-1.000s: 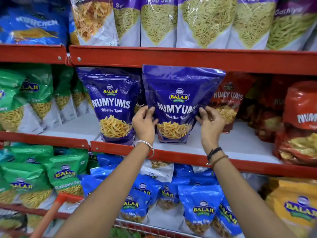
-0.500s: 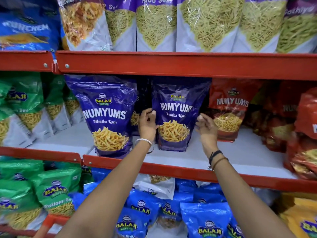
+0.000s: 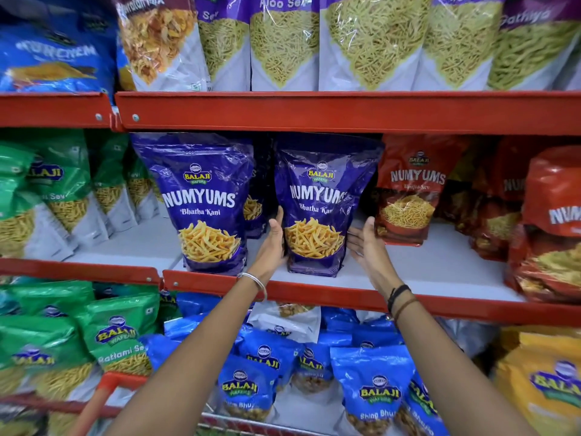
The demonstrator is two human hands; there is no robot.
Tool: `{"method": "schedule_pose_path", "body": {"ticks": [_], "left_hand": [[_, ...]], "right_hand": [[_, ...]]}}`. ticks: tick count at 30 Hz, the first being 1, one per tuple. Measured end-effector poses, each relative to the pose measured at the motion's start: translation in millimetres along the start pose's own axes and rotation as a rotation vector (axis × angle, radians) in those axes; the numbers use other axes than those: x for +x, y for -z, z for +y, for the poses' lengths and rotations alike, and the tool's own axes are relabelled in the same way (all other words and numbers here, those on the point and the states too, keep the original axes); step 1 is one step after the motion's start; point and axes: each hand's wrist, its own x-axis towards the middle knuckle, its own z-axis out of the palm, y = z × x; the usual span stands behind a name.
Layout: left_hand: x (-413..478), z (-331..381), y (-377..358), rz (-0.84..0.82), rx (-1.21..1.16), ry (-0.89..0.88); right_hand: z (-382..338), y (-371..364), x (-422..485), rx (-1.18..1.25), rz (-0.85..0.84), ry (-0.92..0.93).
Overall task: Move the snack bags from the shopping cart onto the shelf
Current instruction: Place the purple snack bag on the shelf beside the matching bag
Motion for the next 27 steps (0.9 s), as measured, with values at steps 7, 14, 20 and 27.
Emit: {"method": "schedule_pose_path", "body": {"ticks": [7, 14, 20, 27], "left_hand": [[-42.2, 9.7, 5.6, -0.027, 0.062, 0.013], [-73.6, 16.3, -3.0, 0.014, 0.132, -0.048], [-145.4, -2.7, -39.6, 0.231, 0.03, -0.261], [-238.3, -108.3, -91.3, 0.109, 0.002, -0.029]], "right_hand": [[0.1, 7.3, -43.3, -0.057, 0.007, 0.048], [-4.2, 4.3, -79.4, -0.103, -0.063, 0.057], [31.7, 44.4, -158.3, -0.054, 0.052, 0.133], [138.8, 109.3, -281.9, -0.202, 0.131, -0.129]]}}
